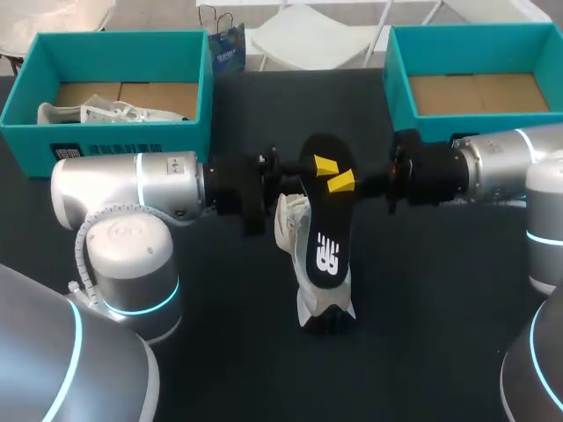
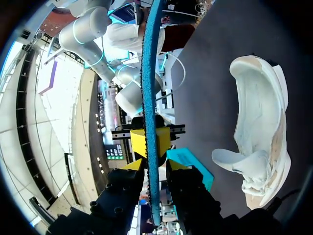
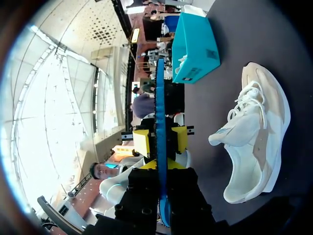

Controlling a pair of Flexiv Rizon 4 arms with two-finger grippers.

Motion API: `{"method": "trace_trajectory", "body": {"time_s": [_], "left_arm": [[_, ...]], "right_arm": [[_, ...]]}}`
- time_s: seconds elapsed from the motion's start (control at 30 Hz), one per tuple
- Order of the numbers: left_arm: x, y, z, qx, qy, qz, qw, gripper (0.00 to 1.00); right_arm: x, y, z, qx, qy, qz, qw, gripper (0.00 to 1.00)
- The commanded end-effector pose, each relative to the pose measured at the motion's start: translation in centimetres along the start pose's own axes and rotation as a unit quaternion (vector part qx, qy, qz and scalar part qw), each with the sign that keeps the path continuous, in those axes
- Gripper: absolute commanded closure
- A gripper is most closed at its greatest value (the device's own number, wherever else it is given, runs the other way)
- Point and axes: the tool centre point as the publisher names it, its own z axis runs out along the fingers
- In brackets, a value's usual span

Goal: Take the shoe out of the shoebox, open the shoe tongue, remove and reinsert the insole, then place the shoe into the shoebox

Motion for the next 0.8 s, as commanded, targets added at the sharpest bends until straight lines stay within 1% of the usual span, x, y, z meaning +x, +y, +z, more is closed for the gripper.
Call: {"method": "trace_trajectory", "body": {"time_s": [0.03, 0.07, 0.1, 0.13, 0.33, 0.37, 0.4, 0.43, 0.5, 0.63, 0.73, 0.8], "left_arm": [[0.3, -0.2, 0.2, 0.002, 0.001, -0.001, 1.0, 0.75], [0.3, -0.2, 0.2, 0.001, 0.001, -0.001, 1.0, 0.8], [0.4, -0.2, 0.2, 0.001, 0.001, -0.001, 1.0, 0.88], [0.4, -0.2, 0.2, -0.001, 0.0, -0.002, 1.0, 1.0], [0.4, -0.3, 0.3, -0.003, 0.0, -0.003, 1.0, 1.0], [0.5, -0.3, 0.3, -0.003, 0.0, -0.003, 1.0, 1.0], [0.5, -0.3, 0.3, -0.003, 0.0, -0.003, 1.0, 1.0], [0.5, -0.2, 0.2, -0.004, 0.0, -0.003, 1.0, 1.0], [0.5, -0.2, -0.1, -0.009, -0.001, -0.014, 1.0, 1.0], [0.5, -0.3, -1.4, -0.014, 0.004, -0.037, 0.999, 1.0], [0.2, -1.1, -2.2, -0.01, 0.004, -0.072, 0.997, 1.0], [0.1, -2.3, -2.7, 0.0, 0.011, -0.095, 0.995, 1.0]], "right_arm": [[-0.1, 0.2, 0.2, 0.0, 0.001, 0.0, 1.0, 1.0], [-0.2, 0.2, 0.2, 0.001, 0.001, 0.0, 1.0, 1.0], [-0.2, 0.2, 0.2, 0.001, 0.001, 0.0, 1.0, 1.0], [-0.2, 0.2, 0.2, 0.002, 0.001, 0.0, 1.0, 1.0], [-0.2, 0.3, 0.2, 0.003, 0.002, -0.001, 1.0, 1.0], [-0.2, 0.1, 0.2, 0.002, 0.002, -0.001, 1.0, 0.84], [-0.2, 0.0, 0.0, 0.0, 0.002, 0.0, 1.0, 0.65], [-0.3, -0.2, -0.2, -0.004, 0.001, 0.003, 1.0, 0.0], [-0.4, -0.6, -0.7, -0.016, -0.003, 0.003, 1.0, 0.0], [-0.6, -1.9, -3.0, -0.043, -0.02, -0.003, 0.999, 0.0], [-0.6, -2.3, -4.3, -0.054, -0.032, -0.013, 0.998, 0.0], [-0.5, -2.3, -5.3, -0.06, -0.046, -0.026, 0.997, 0.0]]}}
